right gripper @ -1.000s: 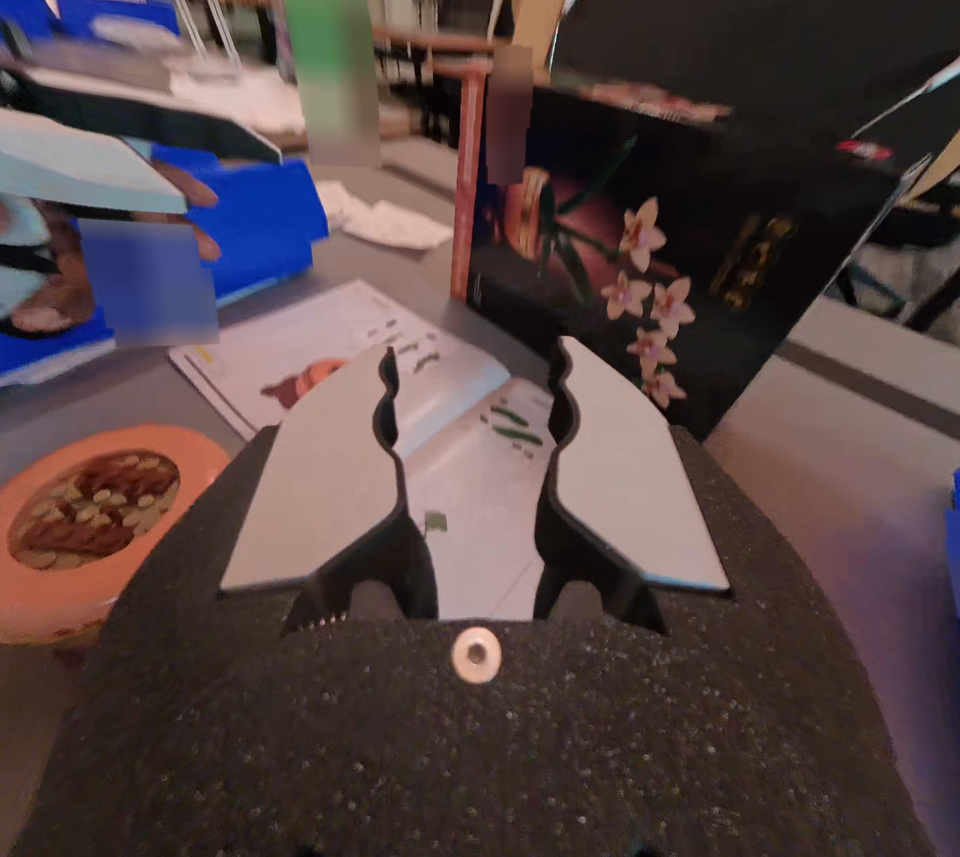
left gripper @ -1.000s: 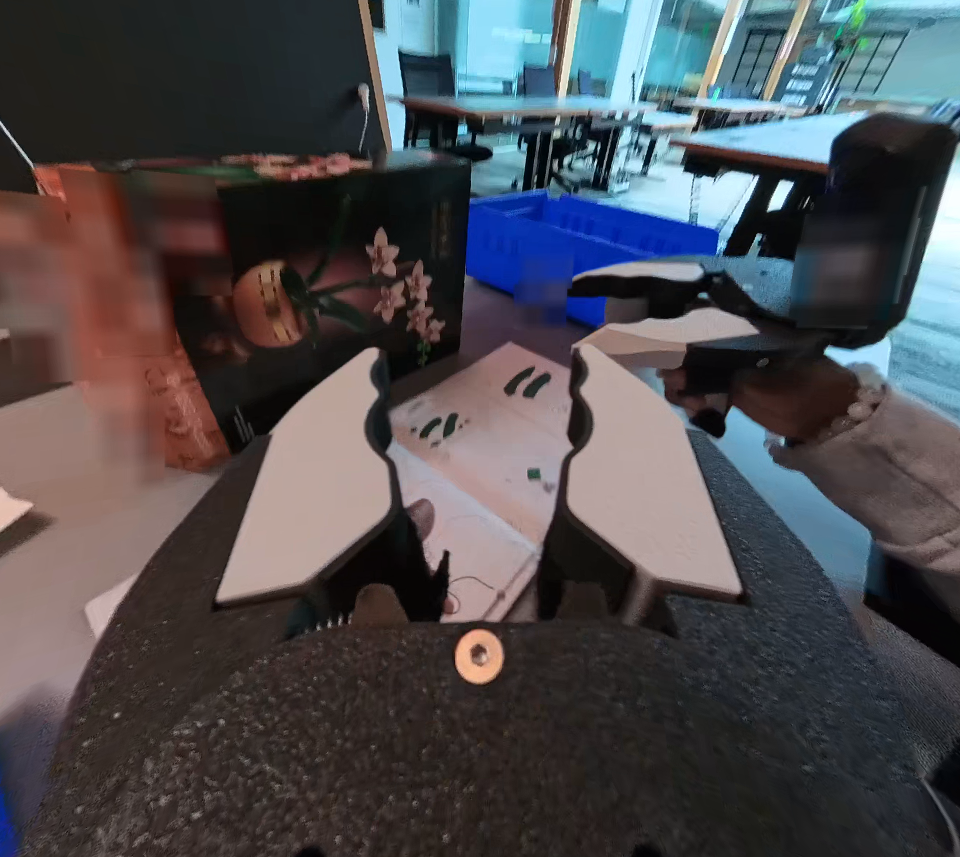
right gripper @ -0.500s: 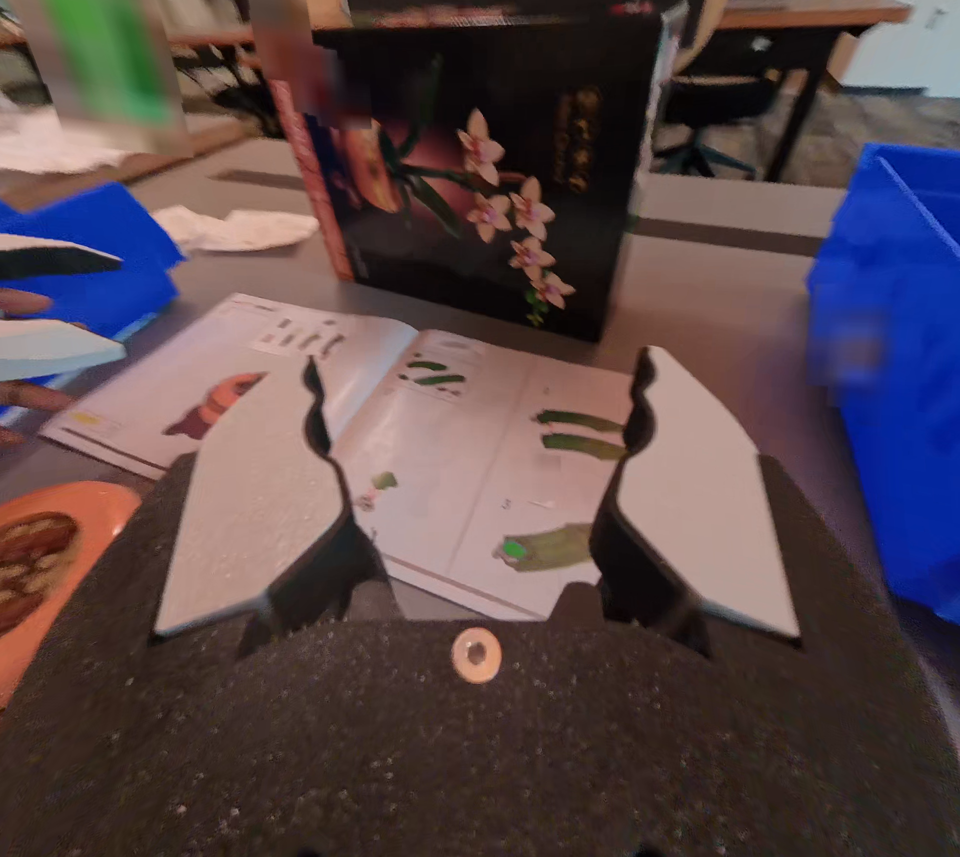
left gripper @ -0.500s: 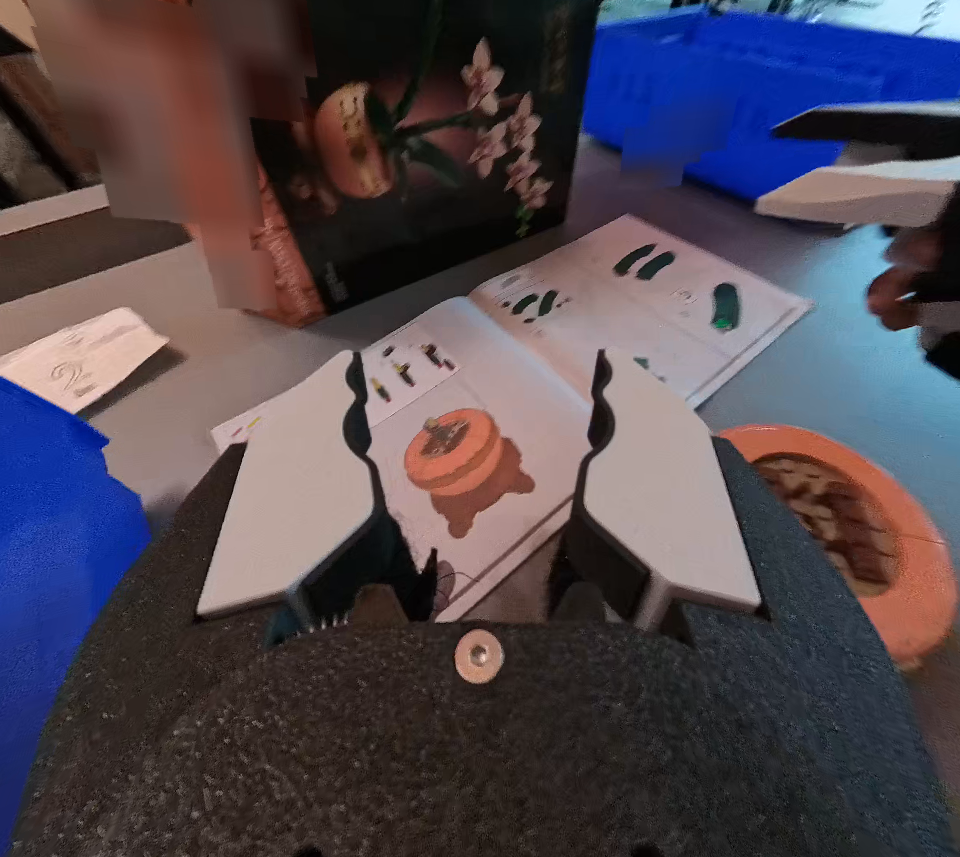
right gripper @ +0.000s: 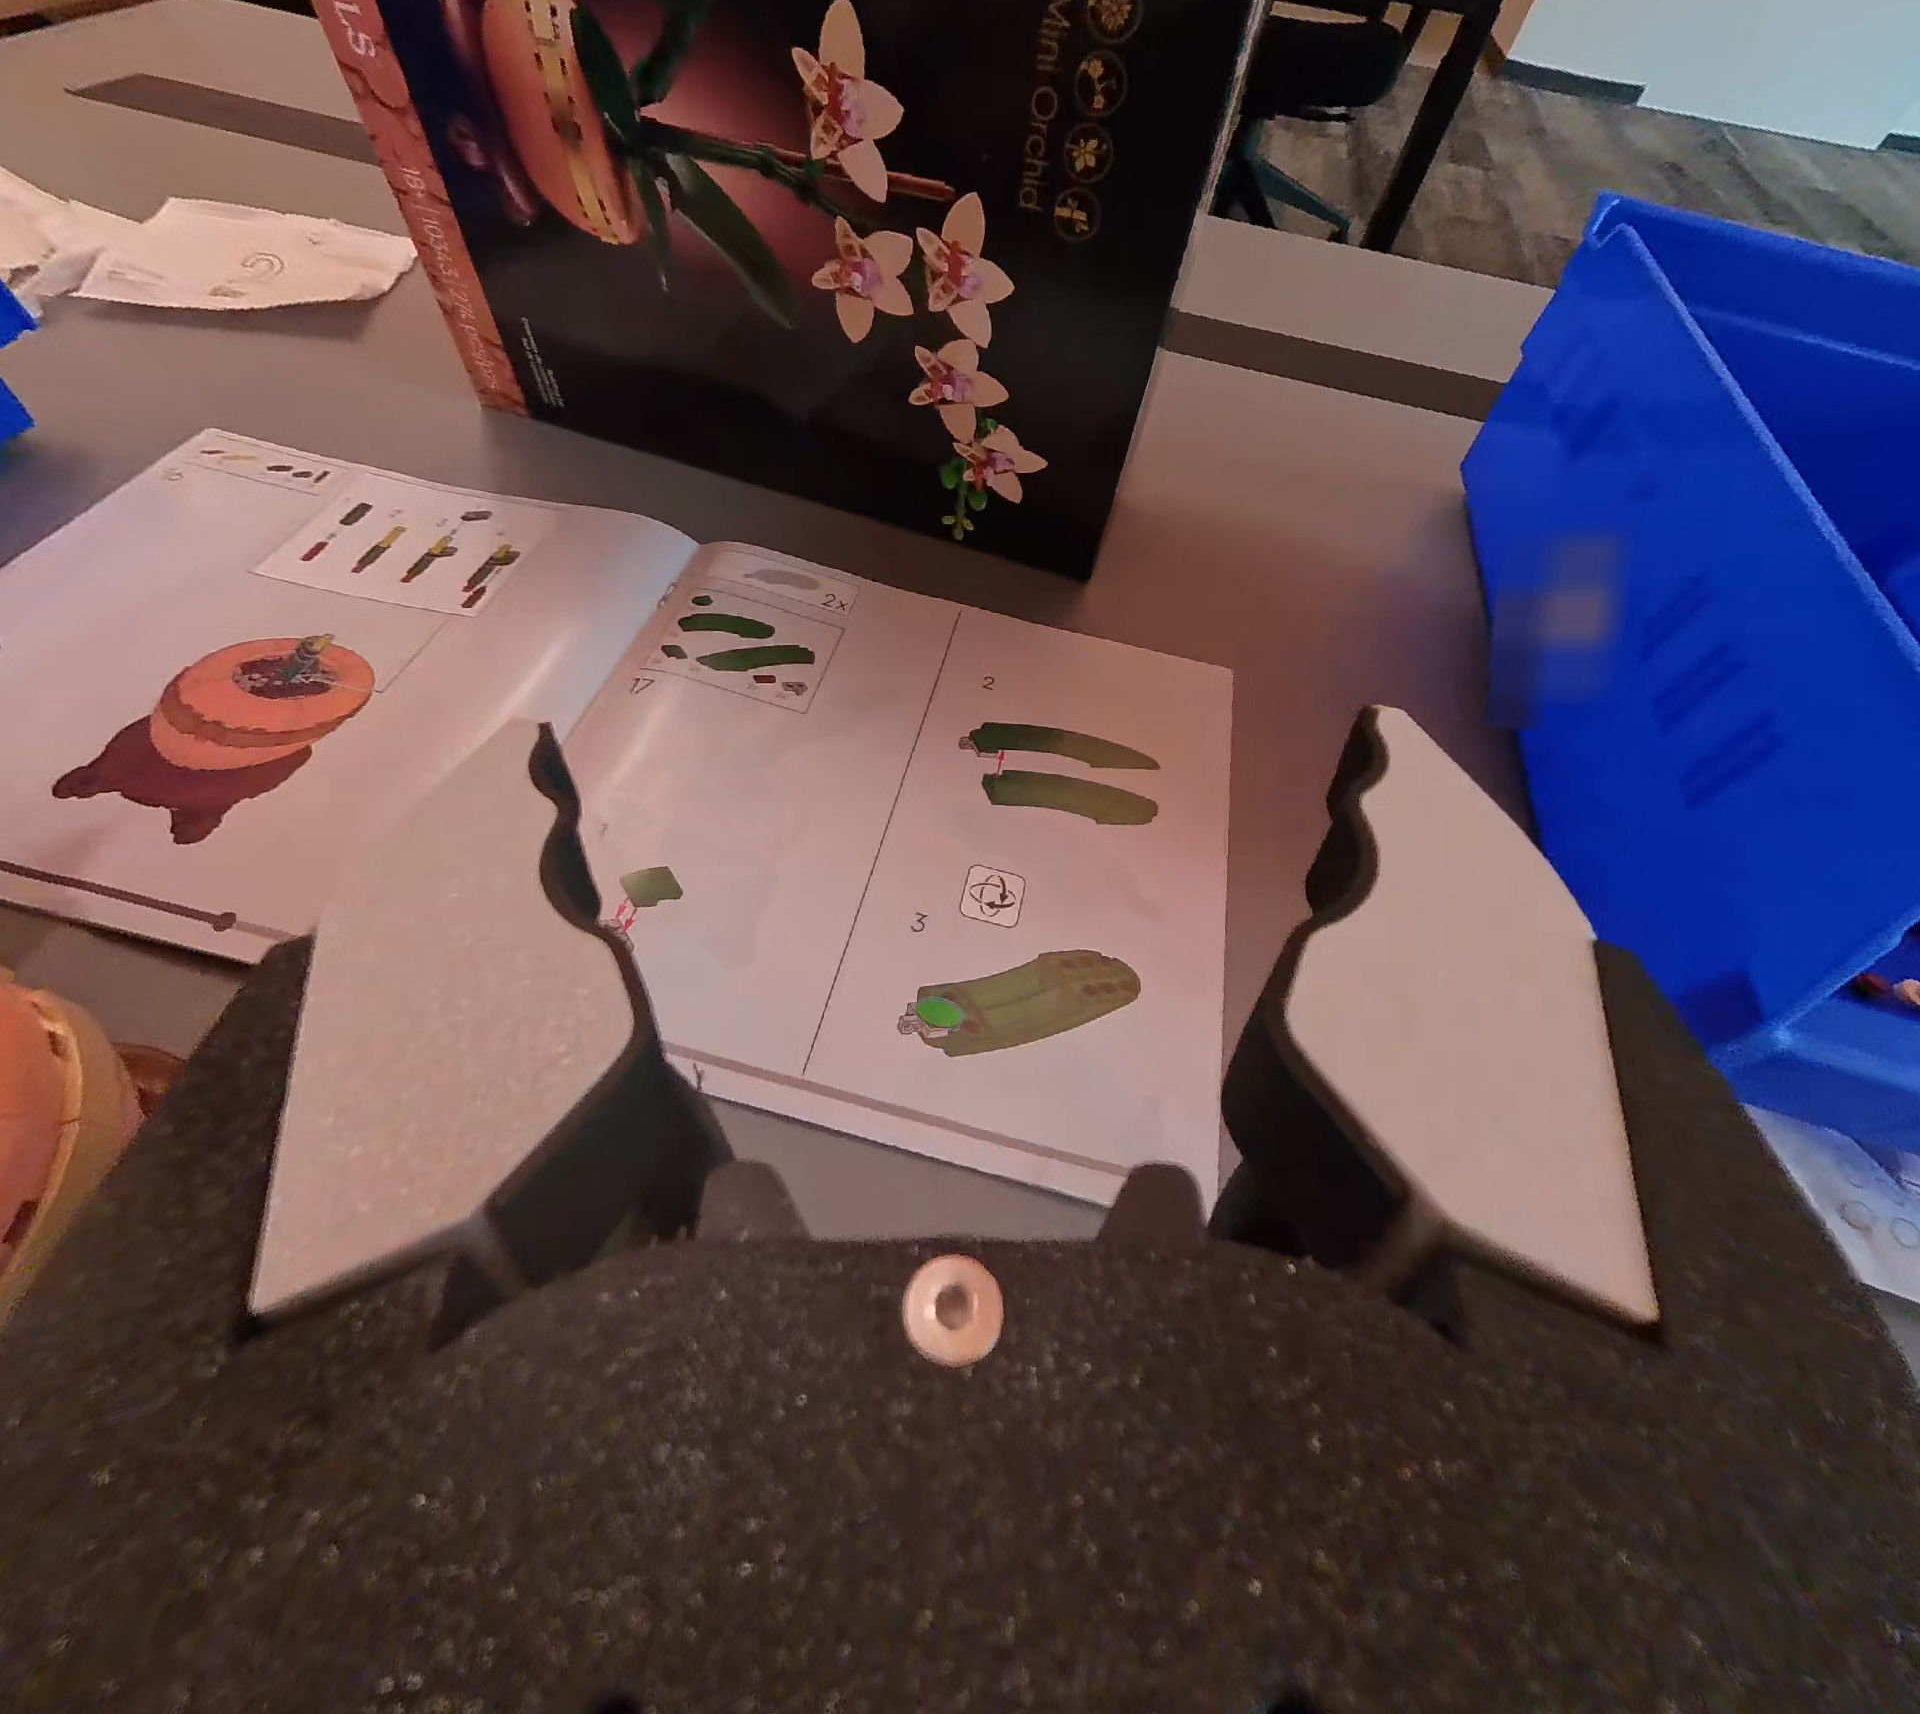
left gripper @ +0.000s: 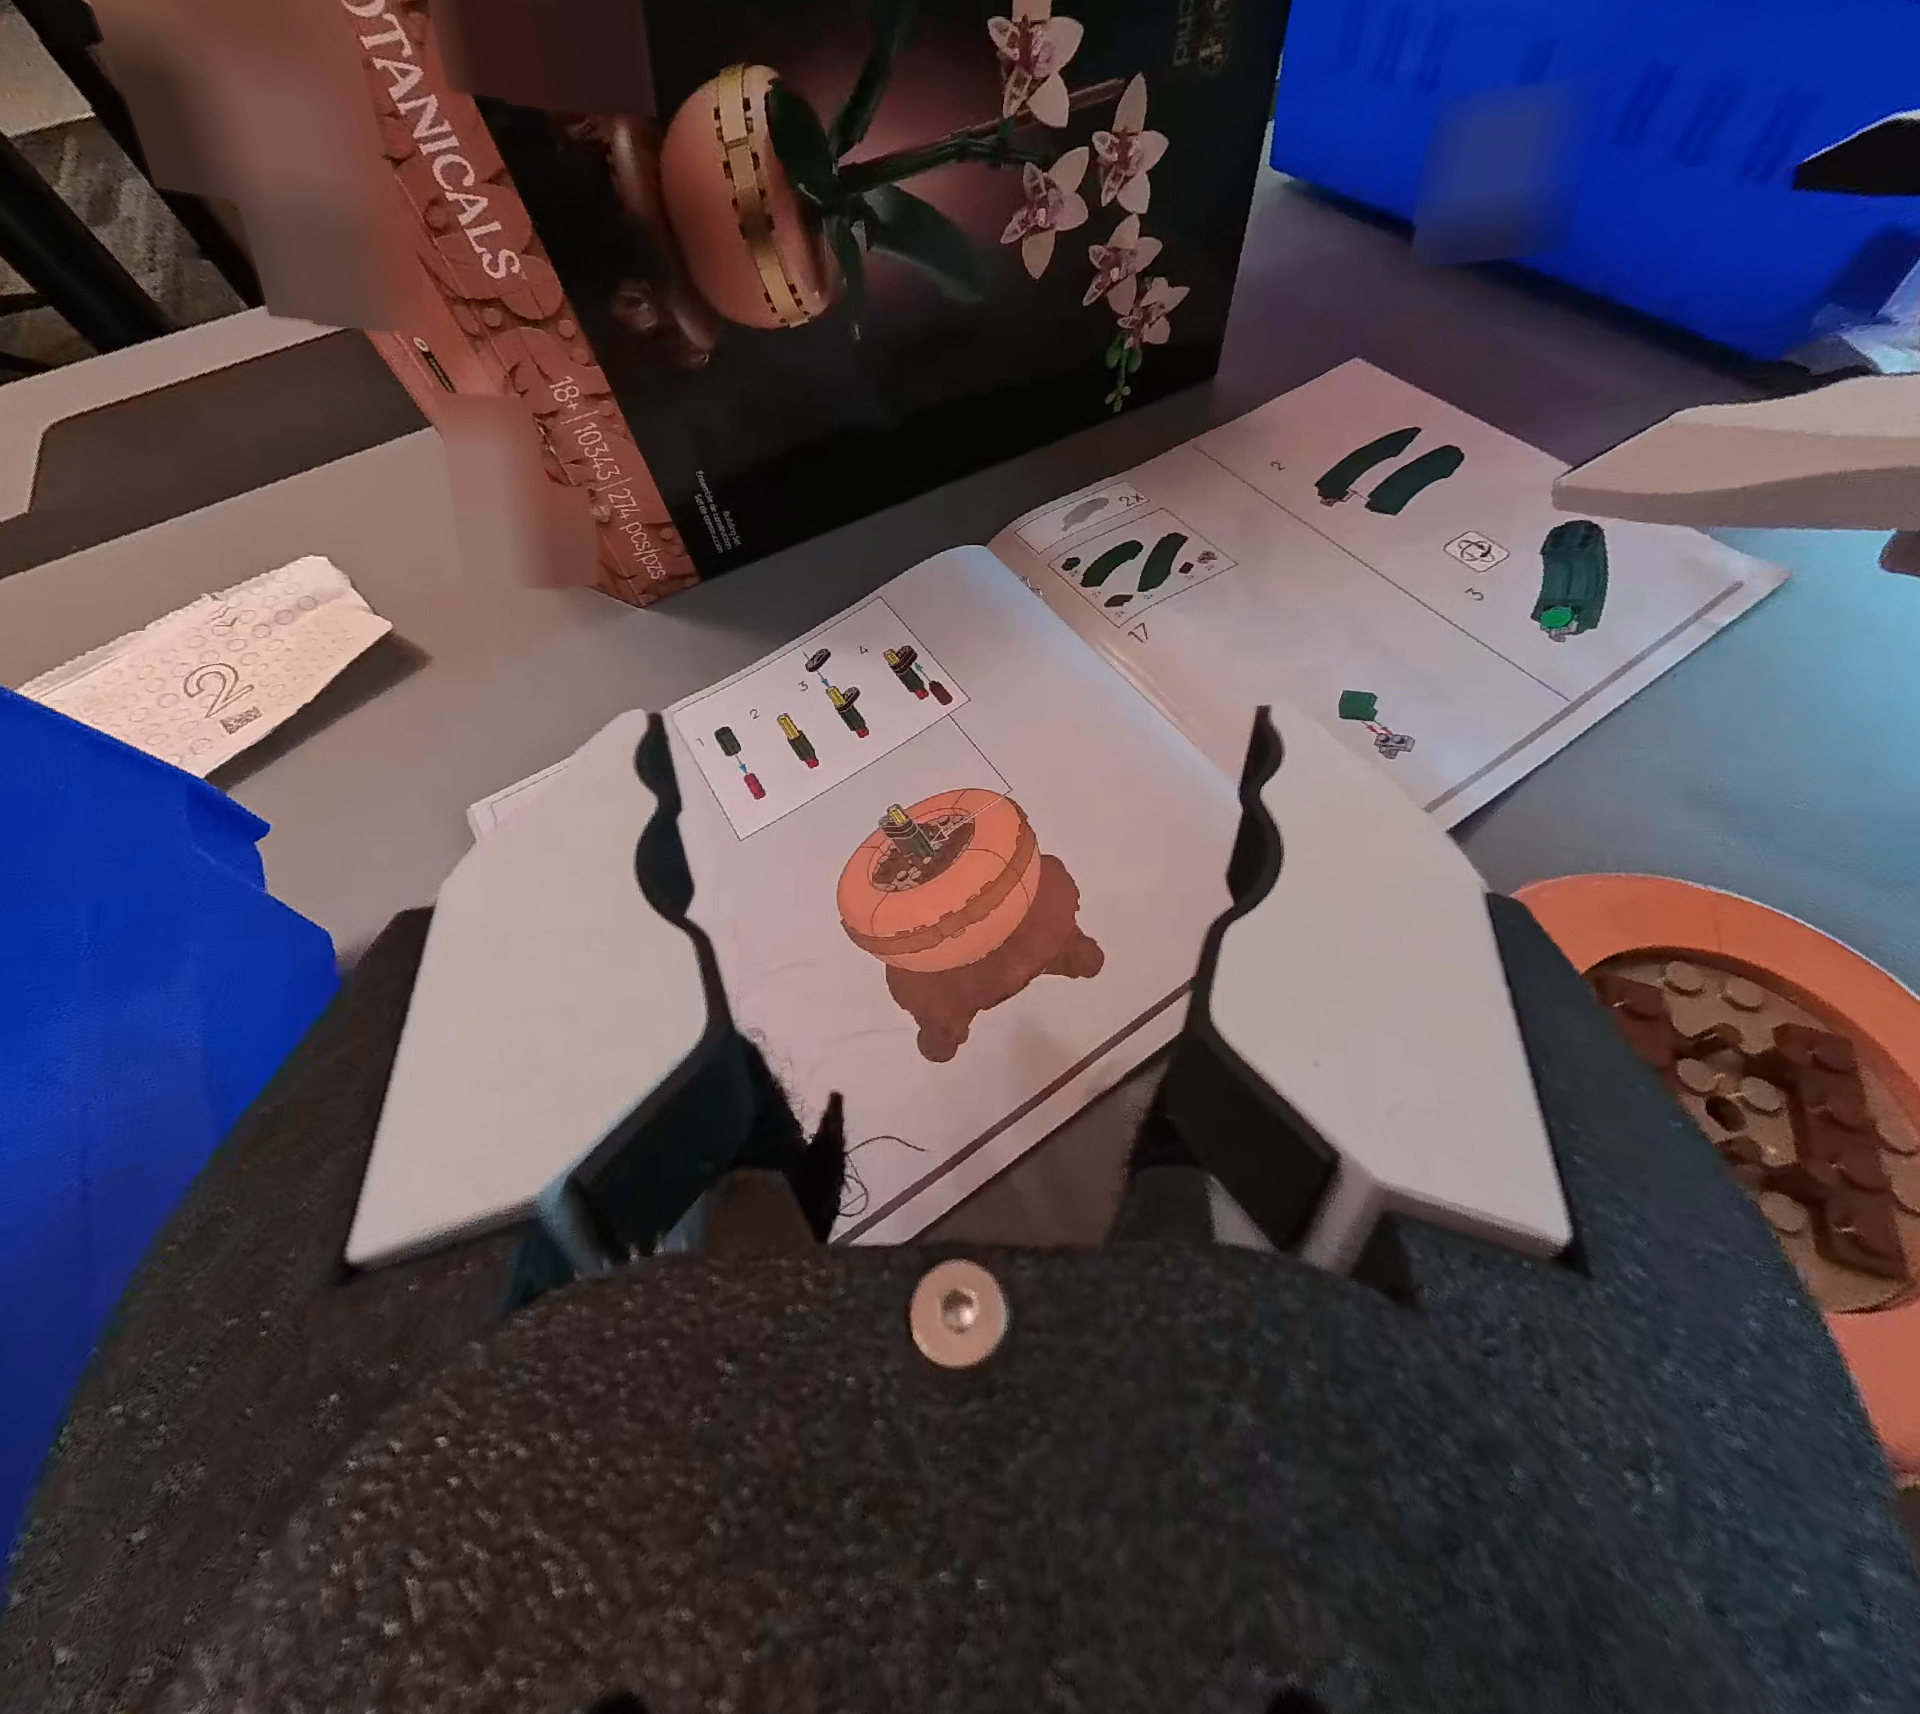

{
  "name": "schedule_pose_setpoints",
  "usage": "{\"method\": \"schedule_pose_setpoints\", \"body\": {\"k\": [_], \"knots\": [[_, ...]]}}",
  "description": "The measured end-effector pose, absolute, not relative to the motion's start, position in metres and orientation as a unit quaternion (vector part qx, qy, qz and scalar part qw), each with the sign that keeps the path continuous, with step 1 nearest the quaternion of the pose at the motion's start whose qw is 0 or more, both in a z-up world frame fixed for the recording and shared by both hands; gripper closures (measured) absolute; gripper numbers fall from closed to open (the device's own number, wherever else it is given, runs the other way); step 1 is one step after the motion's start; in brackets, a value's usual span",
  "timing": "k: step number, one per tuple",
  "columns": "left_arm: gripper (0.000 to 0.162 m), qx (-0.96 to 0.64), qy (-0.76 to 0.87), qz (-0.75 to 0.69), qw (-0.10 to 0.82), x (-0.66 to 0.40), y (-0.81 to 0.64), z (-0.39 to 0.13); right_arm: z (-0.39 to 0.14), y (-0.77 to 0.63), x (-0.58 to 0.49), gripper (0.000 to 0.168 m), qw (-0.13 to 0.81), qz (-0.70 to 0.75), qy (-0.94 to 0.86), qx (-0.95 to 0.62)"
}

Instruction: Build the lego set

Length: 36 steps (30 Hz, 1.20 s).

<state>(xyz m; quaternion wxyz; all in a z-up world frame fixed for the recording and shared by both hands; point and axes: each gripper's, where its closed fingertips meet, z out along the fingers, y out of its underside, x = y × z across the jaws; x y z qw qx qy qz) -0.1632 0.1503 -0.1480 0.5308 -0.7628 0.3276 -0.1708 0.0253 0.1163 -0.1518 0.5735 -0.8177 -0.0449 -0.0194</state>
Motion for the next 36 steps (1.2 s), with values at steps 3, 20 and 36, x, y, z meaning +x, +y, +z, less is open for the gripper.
{"method": "schedule_pose_setpoints", "body": {"k": [3, 20, 36], "knots": [[0.048, -0.764, 0.317, -0.172, 0.536, -0.165, 0.151, -0.145, -0.150, 0.116, 0.025, 0.030, 0.575, -0.024, -0.038, -0.817], [0.016, -0.717, 0.215, -0.187, 0.636, -0.191, 0.175, -0.053, -0.074, 0.099, 0.004, 0.031, 0.642, -0.063, -0.019, -0.764], [0.027, -0.782, 0.226, -0.093, 0.574, -0.279, 0.042, -0.092, -0.086, 0.011, -0.042, 0.038, 0.593, -0.082, -0.016, -0.801]]}}
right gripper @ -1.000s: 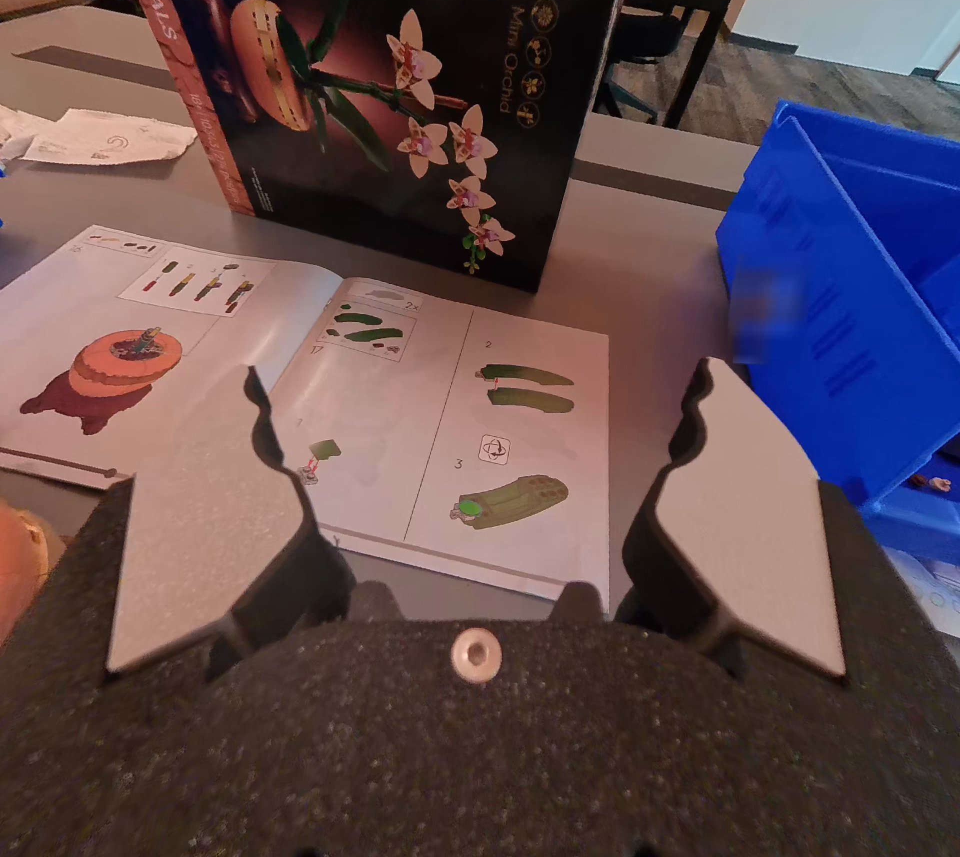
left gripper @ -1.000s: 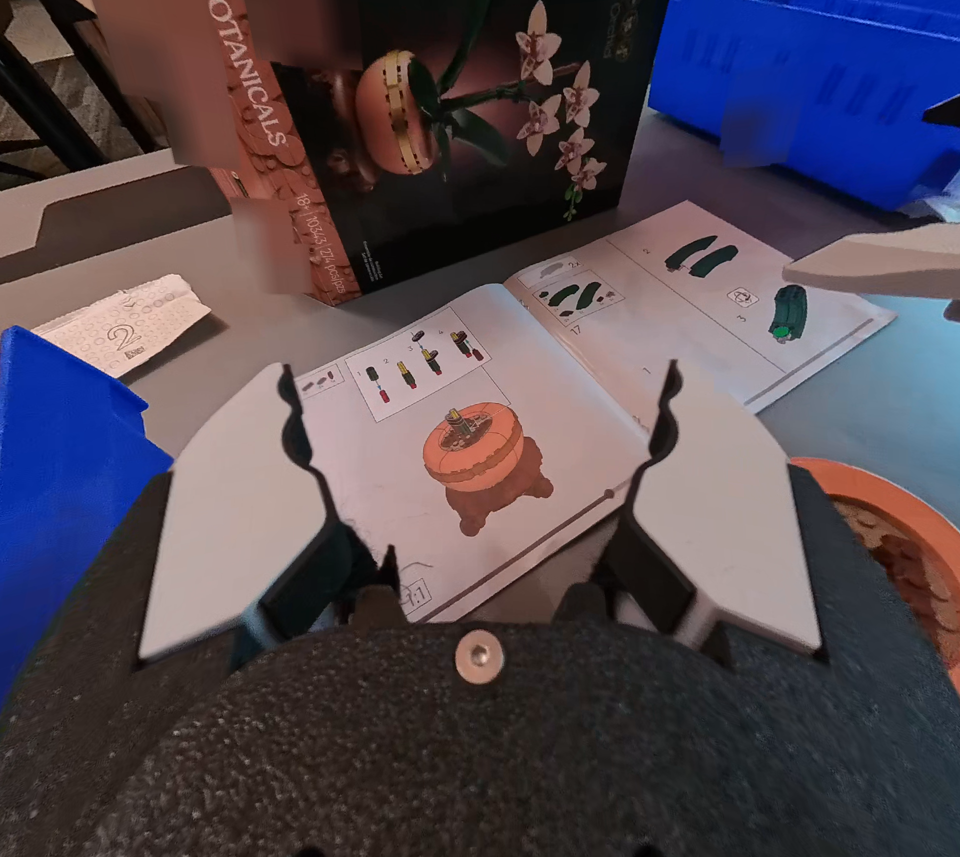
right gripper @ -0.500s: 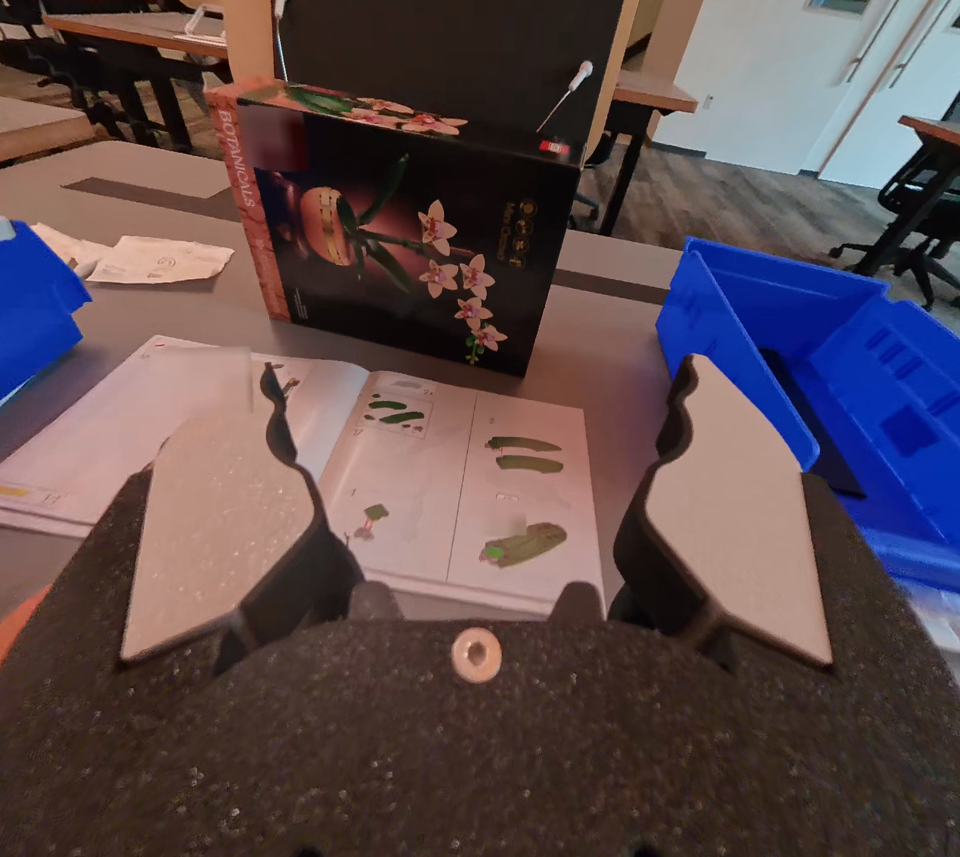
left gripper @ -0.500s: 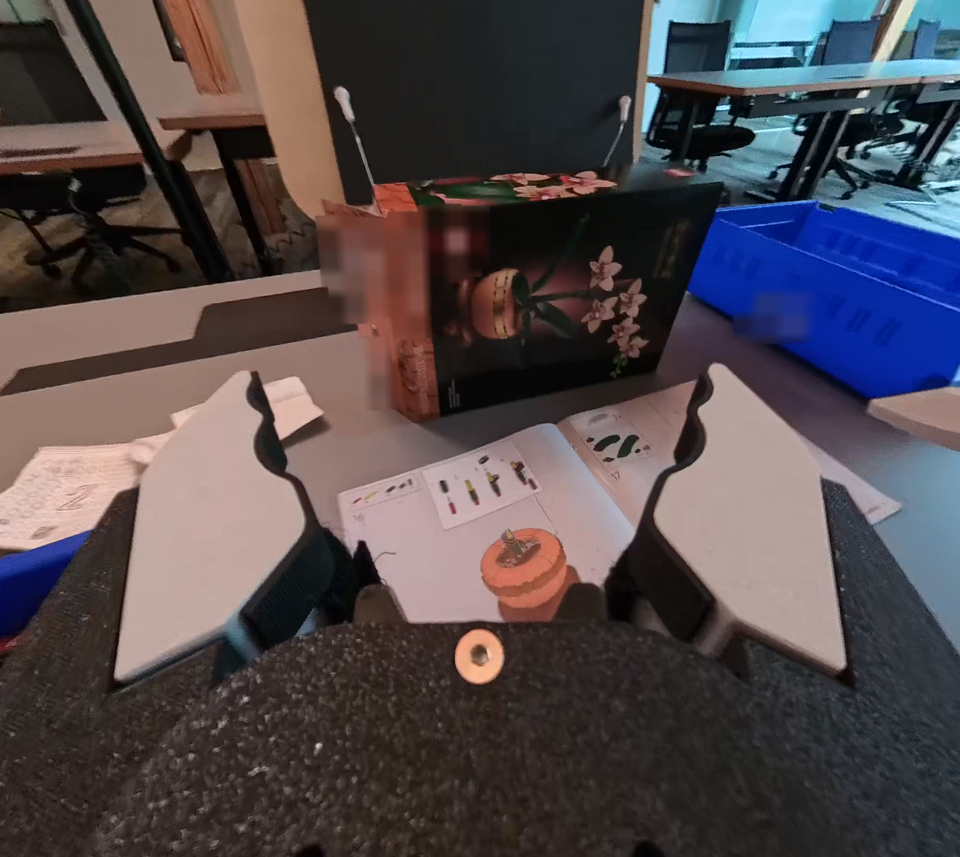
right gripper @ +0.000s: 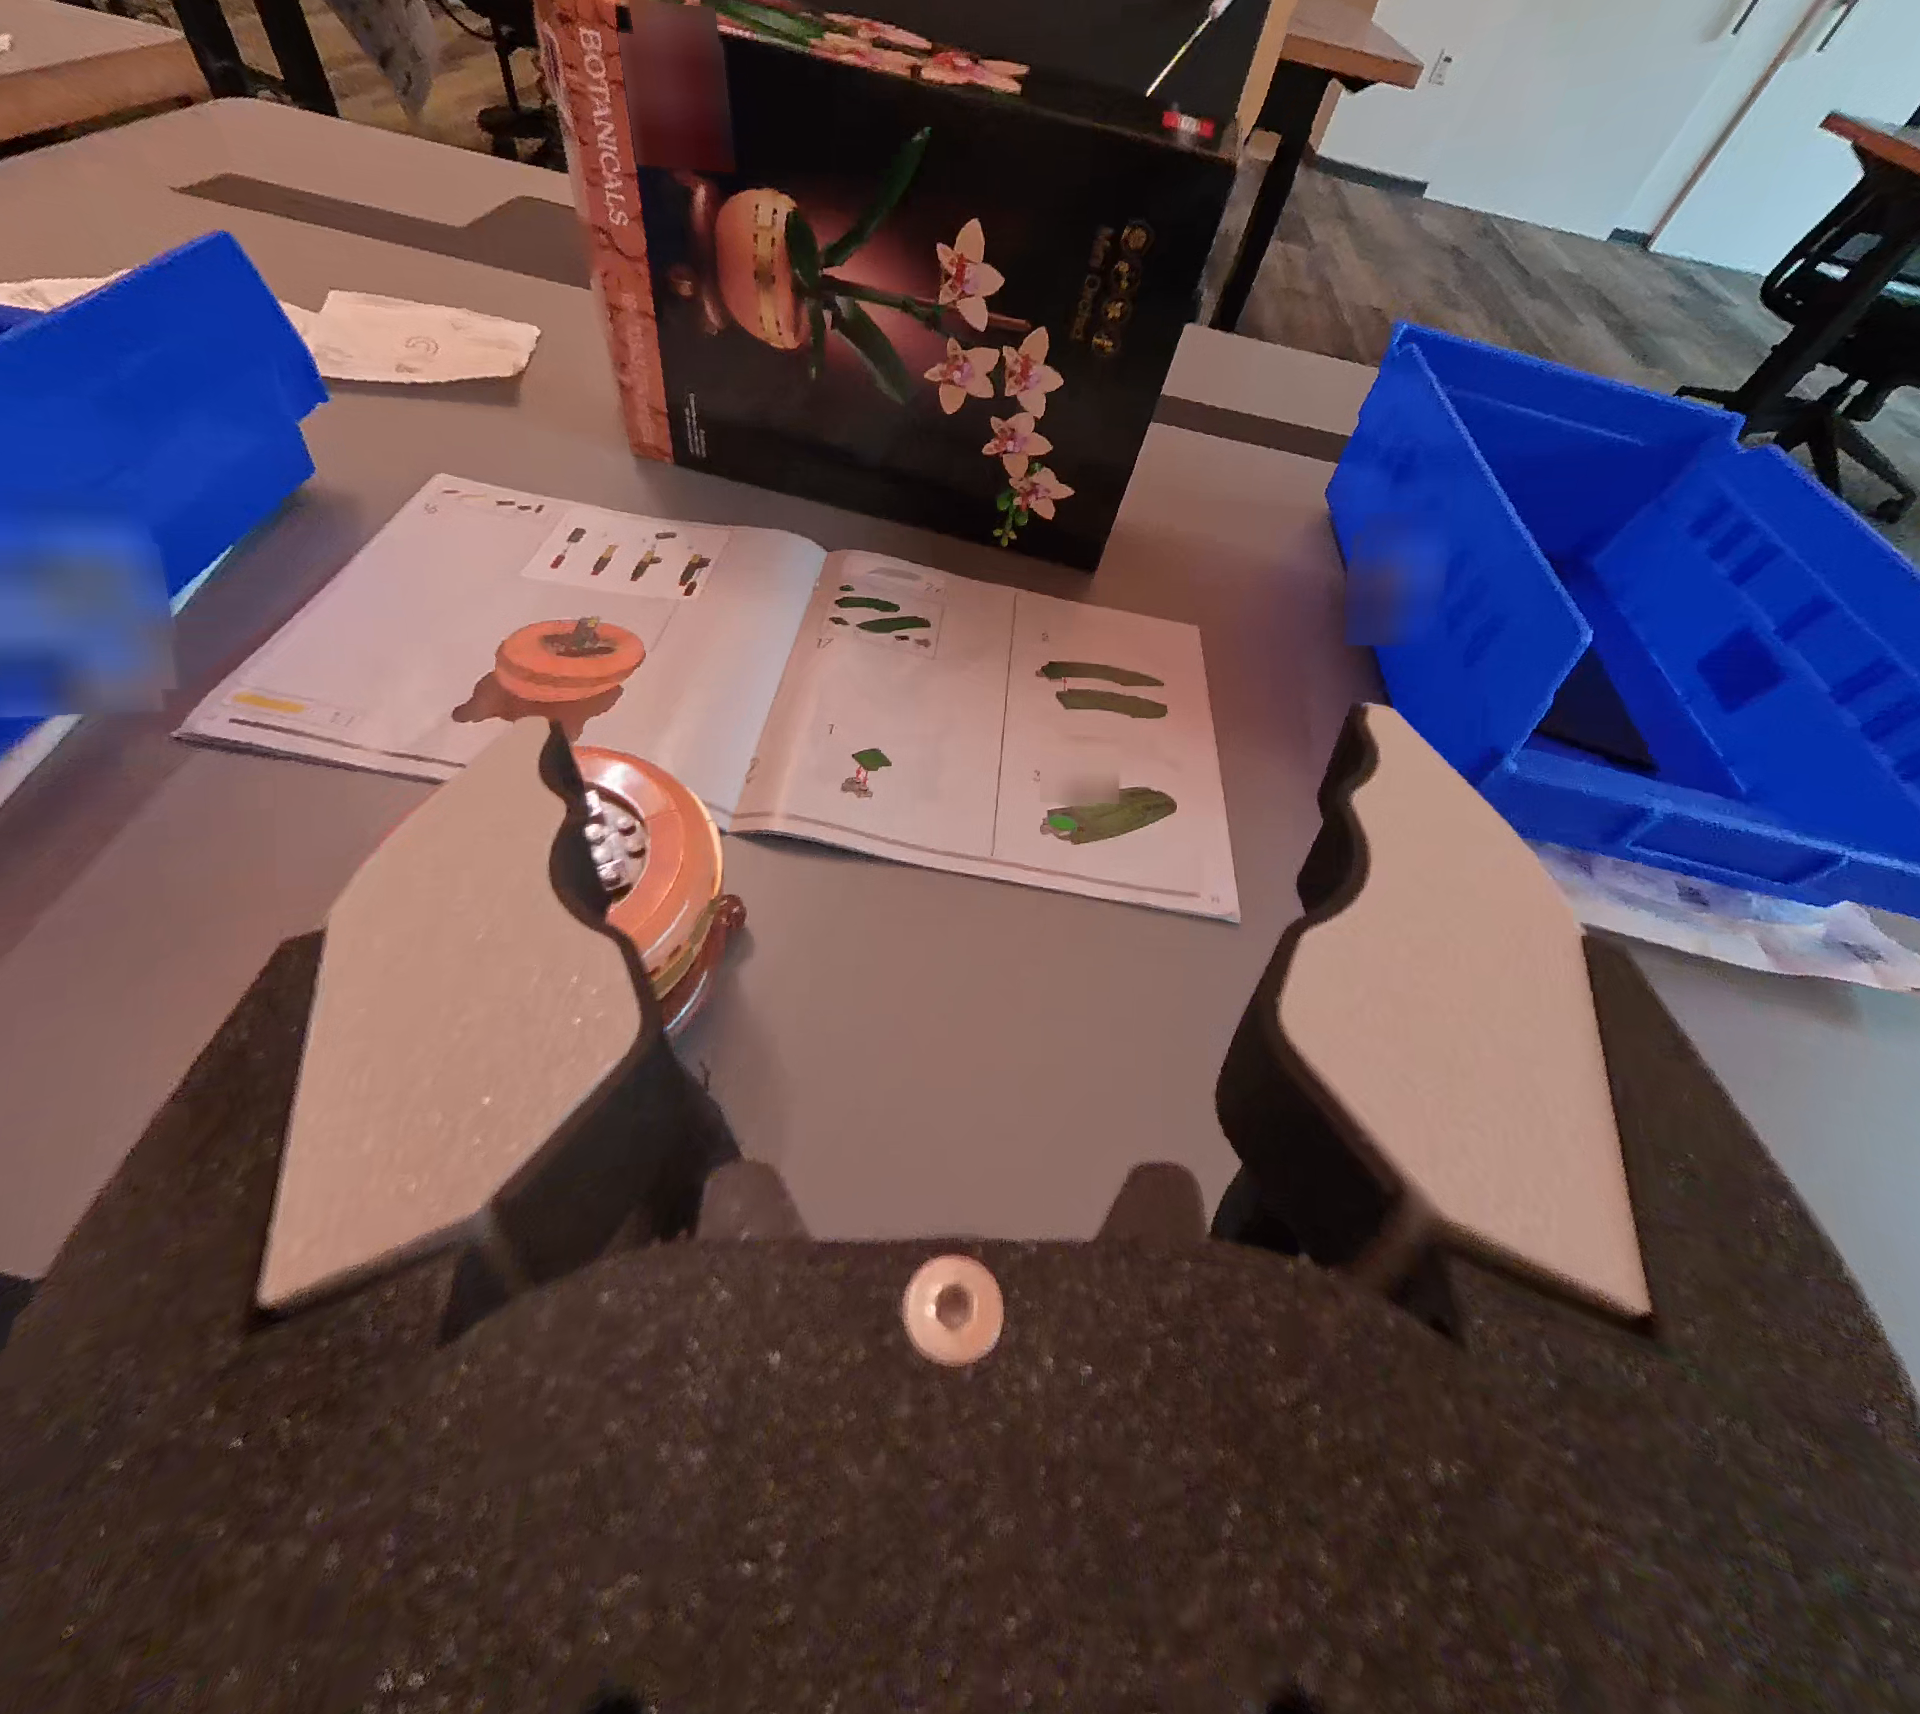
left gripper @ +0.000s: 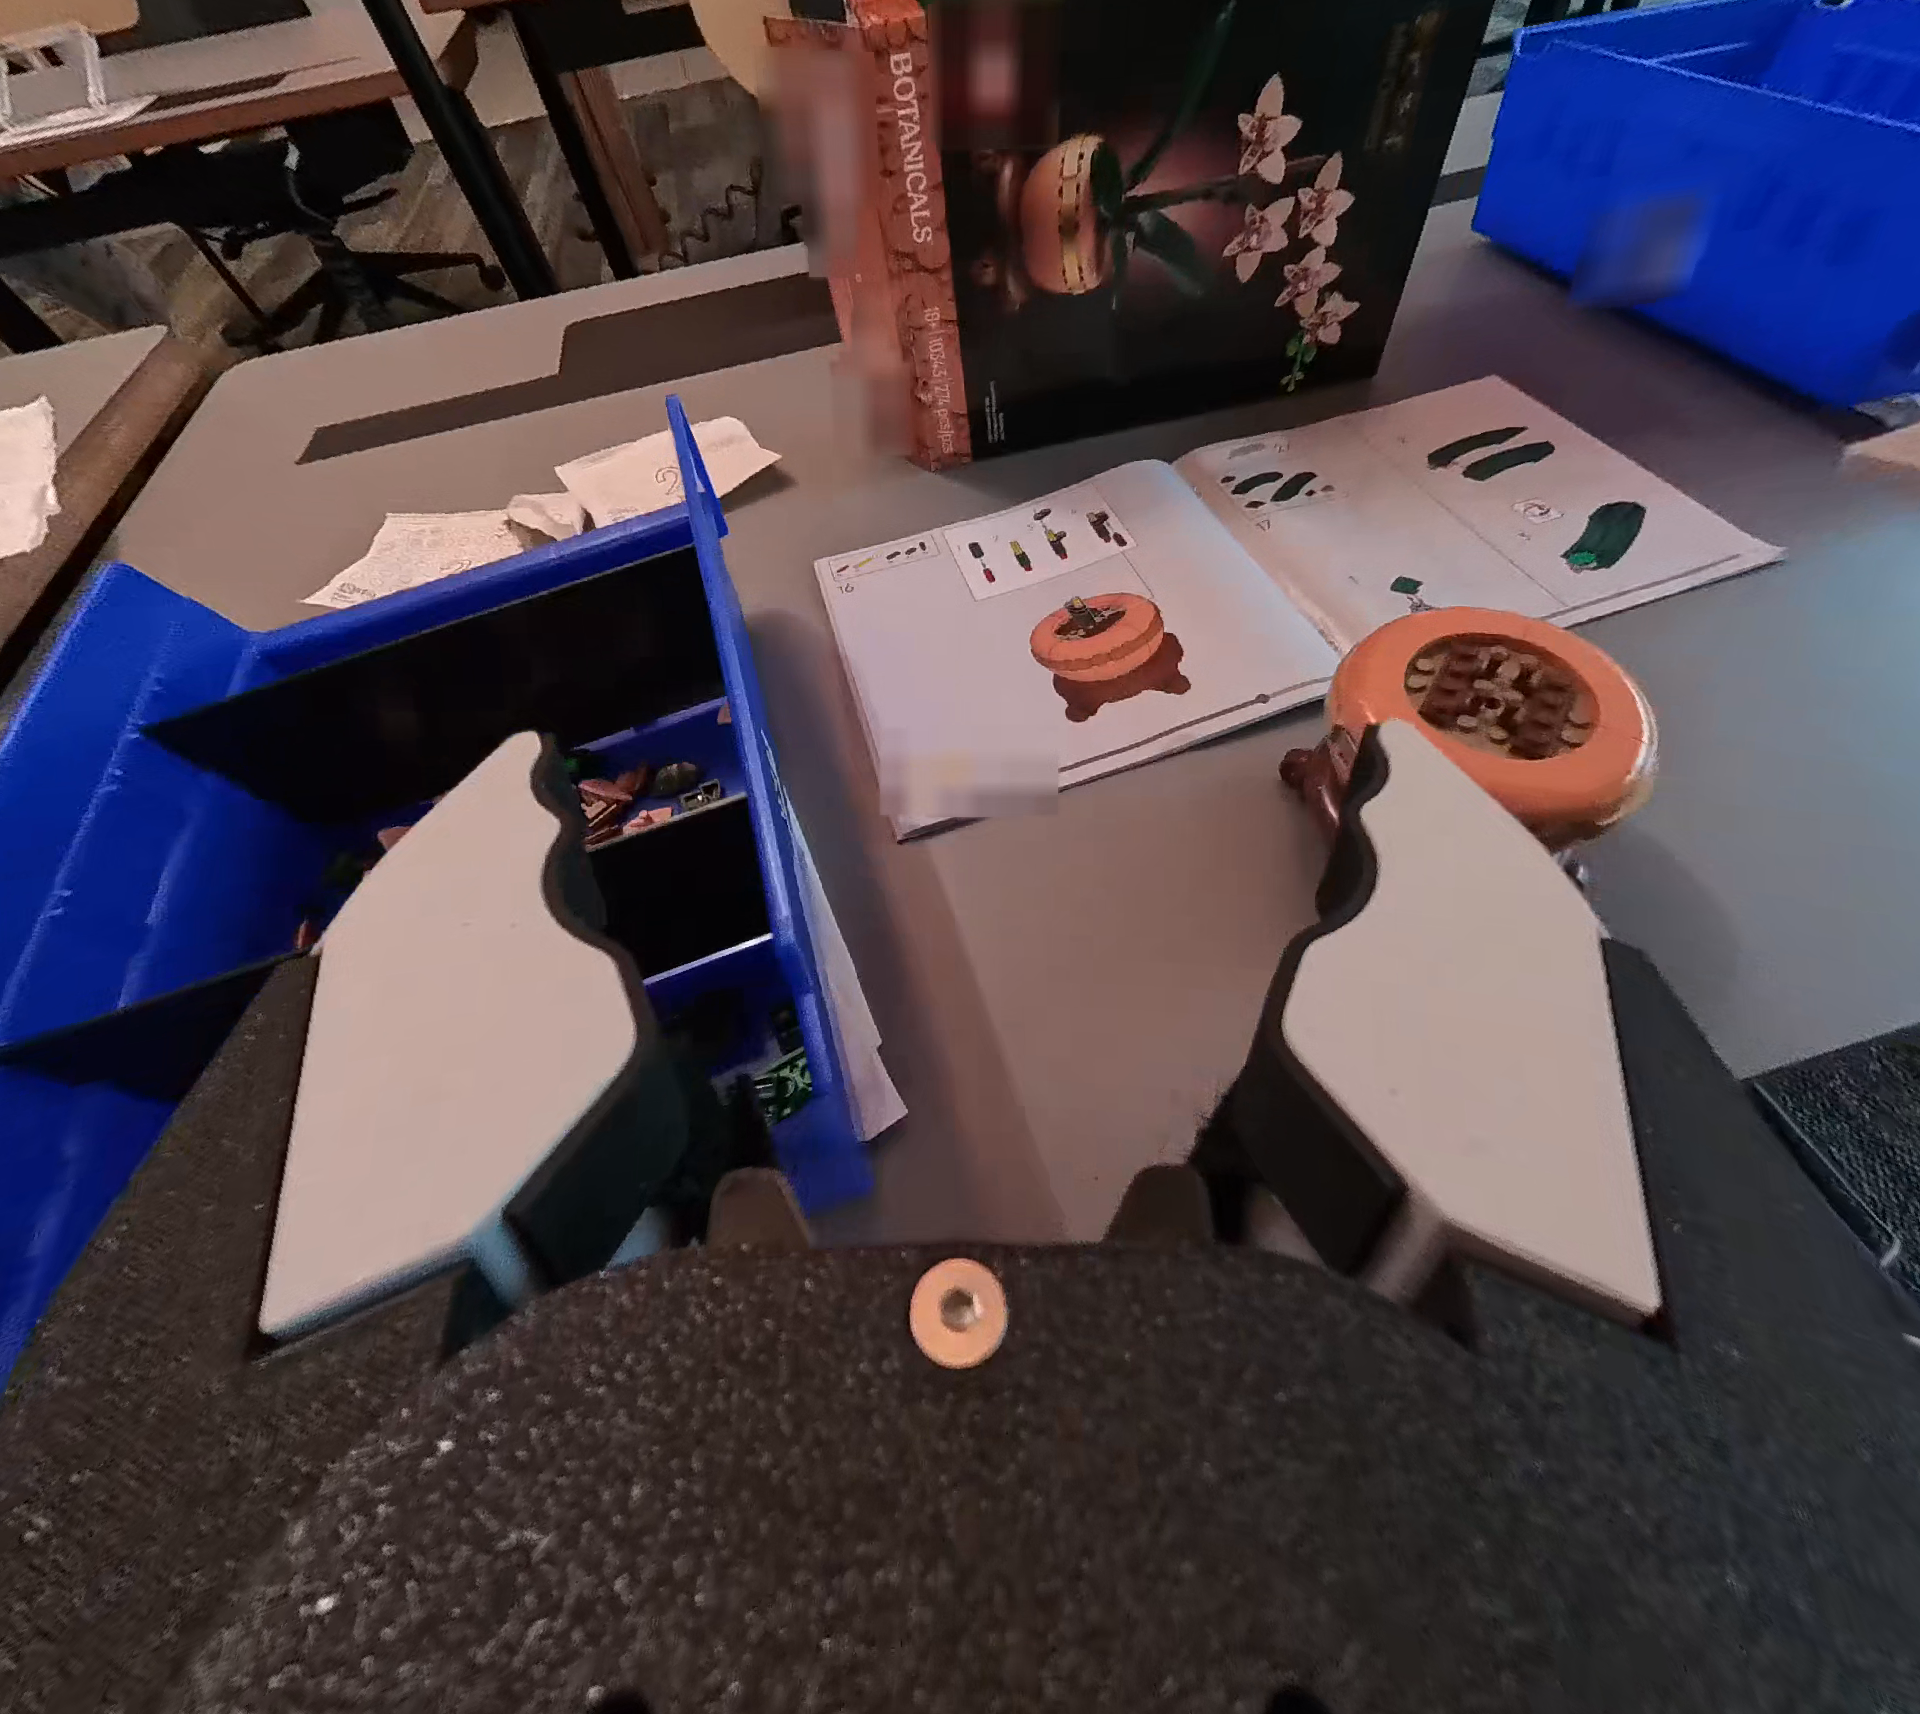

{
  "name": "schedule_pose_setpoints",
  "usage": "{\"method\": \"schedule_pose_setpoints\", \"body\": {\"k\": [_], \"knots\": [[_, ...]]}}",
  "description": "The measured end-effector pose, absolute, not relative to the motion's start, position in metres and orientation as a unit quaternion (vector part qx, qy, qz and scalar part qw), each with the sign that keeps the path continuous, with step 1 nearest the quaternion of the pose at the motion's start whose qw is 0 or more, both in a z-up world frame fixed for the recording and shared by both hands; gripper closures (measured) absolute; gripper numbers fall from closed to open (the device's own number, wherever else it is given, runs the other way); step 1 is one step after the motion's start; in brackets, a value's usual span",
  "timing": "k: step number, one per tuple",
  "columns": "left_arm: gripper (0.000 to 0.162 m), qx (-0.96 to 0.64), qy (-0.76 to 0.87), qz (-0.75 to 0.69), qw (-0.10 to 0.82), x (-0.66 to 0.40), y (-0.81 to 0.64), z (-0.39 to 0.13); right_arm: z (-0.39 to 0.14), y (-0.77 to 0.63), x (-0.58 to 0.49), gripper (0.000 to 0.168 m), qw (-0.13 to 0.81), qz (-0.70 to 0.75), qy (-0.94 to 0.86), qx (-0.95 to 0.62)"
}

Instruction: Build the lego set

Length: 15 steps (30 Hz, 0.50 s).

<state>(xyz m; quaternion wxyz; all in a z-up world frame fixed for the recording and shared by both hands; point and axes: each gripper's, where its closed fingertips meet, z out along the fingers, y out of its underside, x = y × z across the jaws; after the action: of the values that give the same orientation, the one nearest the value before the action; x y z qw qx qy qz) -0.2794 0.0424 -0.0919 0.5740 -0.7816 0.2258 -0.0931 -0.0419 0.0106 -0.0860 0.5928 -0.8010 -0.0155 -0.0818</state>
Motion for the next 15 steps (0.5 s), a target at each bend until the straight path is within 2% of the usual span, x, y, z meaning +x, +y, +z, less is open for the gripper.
{"method": "schedule_pose_setpoints", "body": {"k": [15], "knots": [[0.032, -0.809, 0.238, -0.078, 0.532, -0.280, 0.054, -0.105, -0.111, 0.012, -0.021, 0.037, 0.518, -0.105, -0.017, -0.848]]}}
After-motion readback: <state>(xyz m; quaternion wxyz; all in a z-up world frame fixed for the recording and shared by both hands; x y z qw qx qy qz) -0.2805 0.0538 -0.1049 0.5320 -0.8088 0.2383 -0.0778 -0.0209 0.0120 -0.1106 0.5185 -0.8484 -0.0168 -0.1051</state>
